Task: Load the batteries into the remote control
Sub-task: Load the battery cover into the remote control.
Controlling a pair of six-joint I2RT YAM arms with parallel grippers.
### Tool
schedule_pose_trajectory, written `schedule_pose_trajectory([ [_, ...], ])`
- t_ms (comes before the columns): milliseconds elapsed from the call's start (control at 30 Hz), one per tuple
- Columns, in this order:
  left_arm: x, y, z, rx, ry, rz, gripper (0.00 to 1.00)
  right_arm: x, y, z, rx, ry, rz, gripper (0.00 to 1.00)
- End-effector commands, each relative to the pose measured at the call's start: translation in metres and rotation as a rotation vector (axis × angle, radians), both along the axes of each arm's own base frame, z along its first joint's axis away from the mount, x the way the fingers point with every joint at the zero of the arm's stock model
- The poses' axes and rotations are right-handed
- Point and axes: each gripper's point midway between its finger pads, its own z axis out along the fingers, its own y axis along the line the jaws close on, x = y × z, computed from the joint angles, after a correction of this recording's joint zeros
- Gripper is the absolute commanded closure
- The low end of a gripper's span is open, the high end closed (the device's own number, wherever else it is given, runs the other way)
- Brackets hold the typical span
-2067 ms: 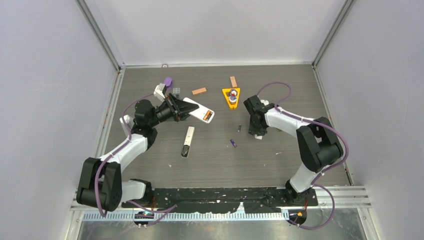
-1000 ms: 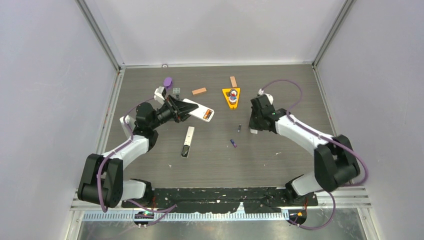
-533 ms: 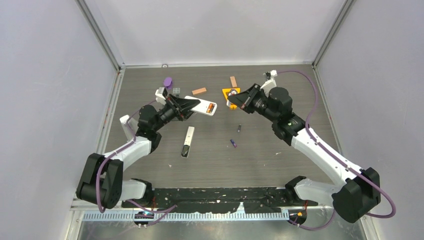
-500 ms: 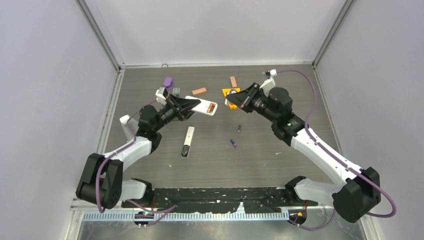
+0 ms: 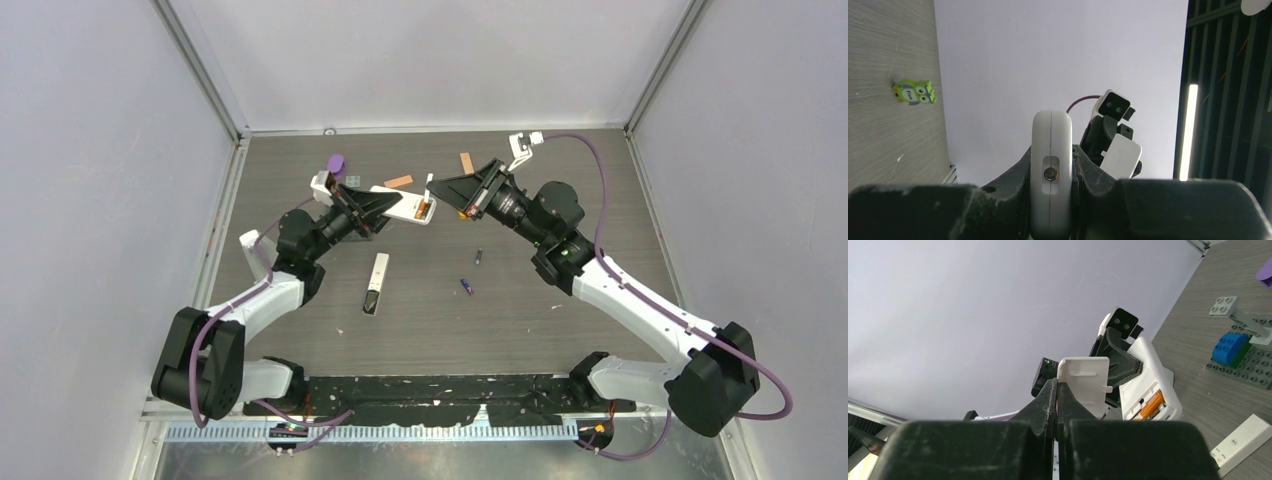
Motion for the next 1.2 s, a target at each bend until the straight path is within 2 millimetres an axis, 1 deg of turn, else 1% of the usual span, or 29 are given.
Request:
schedule_pose_trajectory([
  [0,-0.009,0.002,0.046,-0.052,-0.151,0.002,1.00,-0.010,0.004,0.032,0.069,-0.080,0.040,0.95],
  [133,-0.010,0.002,0.050,-0.058,-0.162,-0.002,1.00,-0.010,0.010,0.030,0.074,-0.063,0.060,0.95],
  [233,-0.012,0.001,0.054,-0.077,-0.163,-0.012,1.00,-0.010,0.018,0.025,0.079,-0.051,0.086,0.95],
  [400,-0.014,0.001,0.058,-0.120,-0.148,-0.025,1.00,-0.009,0.025,0.018,0.088,-0.023,0.104,0.95],
  [867,-0.012,0.004,0.057,-0.149,-0.136,-0.014,1.00,-0.002,0.023,0.004,0.084,0.027,0.066,0.95],
  [1067,-0.009,0.005,0.060,-0.164,-0.144,0.000,1.00,-0.001,0.022,-0.012,0.073,0.085,0.057,0.95],
  [1167,-0.008,0.005,0.062,-0.170,-0.151,0.004,1.00,-0.001,0.020,-0.021,0.086,0.133,0.048,0.92],
])
